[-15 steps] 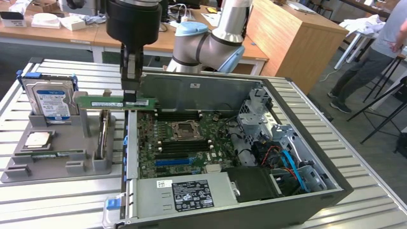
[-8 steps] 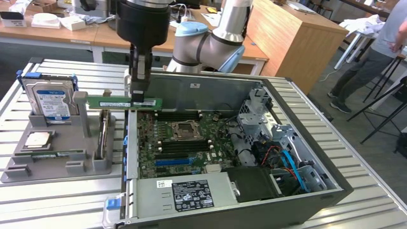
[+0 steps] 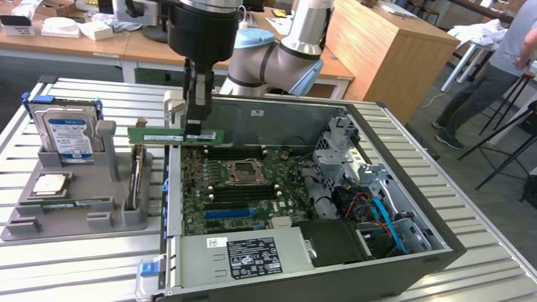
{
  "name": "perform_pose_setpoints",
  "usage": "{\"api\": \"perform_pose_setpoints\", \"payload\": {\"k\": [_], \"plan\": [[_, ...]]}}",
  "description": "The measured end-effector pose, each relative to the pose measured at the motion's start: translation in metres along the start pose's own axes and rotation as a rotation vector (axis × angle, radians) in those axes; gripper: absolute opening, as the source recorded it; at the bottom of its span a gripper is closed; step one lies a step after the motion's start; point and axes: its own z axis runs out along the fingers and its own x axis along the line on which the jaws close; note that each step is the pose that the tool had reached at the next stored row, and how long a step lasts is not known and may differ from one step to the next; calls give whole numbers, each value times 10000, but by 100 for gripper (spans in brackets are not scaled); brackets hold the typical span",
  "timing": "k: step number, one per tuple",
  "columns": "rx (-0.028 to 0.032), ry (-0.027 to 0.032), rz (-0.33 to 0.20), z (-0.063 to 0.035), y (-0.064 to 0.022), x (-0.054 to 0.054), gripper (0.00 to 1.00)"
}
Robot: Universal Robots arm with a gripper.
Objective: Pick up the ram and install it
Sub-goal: 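Pick up the ram and move it above insertion slot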
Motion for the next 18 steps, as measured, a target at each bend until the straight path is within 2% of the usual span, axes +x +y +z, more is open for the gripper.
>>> {"api": "perform_pose_setpoints", "payload": {"k": [18], "plan": [[0, 0, -1, -15, -402, -2, 11]]}}
